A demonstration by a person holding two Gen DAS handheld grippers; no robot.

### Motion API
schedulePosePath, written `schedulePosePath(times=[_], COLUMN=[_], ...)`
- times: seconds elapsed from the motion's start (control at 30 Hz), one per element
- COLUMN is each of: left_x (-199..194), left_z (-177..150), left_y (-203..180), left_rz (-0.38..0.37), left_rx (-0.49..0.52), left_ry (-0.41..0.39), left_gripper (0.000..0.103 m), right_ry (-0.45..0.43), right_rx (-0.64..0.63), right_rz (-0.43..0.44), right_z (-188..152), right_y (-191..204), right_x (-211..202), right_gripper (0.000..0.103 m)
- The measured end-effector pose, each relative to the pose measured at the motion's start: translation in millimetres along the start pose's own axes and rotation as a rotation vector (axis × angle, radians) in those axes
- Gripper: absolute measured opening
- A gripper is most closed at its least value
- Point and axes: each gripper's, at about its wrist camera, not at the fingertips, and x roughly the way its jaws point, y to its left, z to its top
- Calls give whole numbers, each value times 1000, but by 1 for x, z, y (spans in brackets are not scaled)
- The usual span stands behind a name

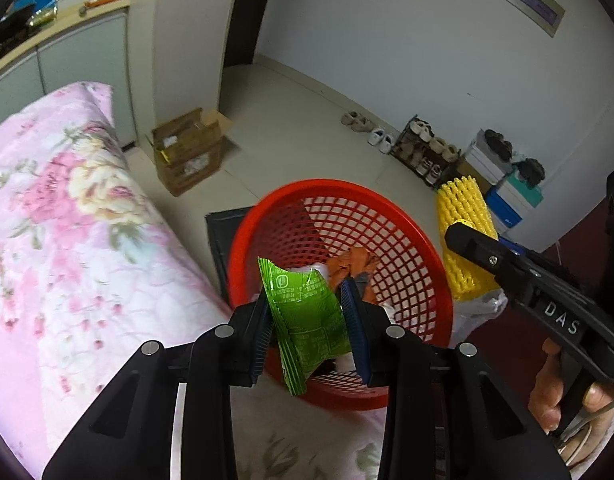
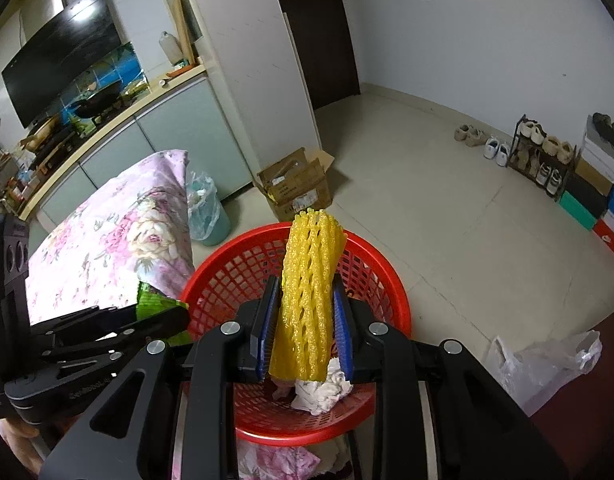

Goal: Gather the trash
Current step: 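Carry the green packet and yellow foam mesh in both grippers over the red wastebasket, then open both grippers to drop the packet and yellow mesh into the basket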

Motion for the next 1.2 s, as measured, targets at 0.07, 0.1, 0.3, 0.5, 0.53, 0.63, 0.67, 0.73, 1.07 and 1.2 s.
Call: schedulePosePath(times=[0.07, 0.1, 0.3, 0.5, 0.53, 0.63, 0.67, 0.73, 1.07, 1.2], left_x=[6, 10, 22, 14, 11, 2, -1, -9, -34, -37], left_z=[0, 0, -1, 3, 3, 5, 5, 6, 3, -1], left_y=[-2, -2, 0, 2, 3, 3, 3, 4, 11, 14], left_rz=[-10, -14, -29, -2, 3, 30, 41, 68, 151, 168], left_rx=[-3, -4, -29, -32, -32, -23, -19, -8, -4, -12], left_ry=[11, 20, 38, 6, -2, -30, -40, -63, -119, -122], left_gripper=[33, 33, 52, 70, 71, 73, 73, 74, 78, 80], right_ry=[5, 8, 30, 29, 28, 30, 28, 29, 24, 17], right_rx=[4, 8, 39, 61, 60, 59, 57, 58, 64, 65], right_rz=[4, 8, 59, 72, 71, 73, 71, 72, 62, 57], right_z=[0, 0, 4, 5, 6, 5, 5, 5, 0, -2], right_y=[-1, -3, -7, -11, -11, -11, -11, -10, -8, -8], right_x=[1, 1, 5, 5, 5, 5, 5, 6, 4, 0], right_gripper=[25, 26, 41, 50, 50, 50, 50, 50, 64, 75])
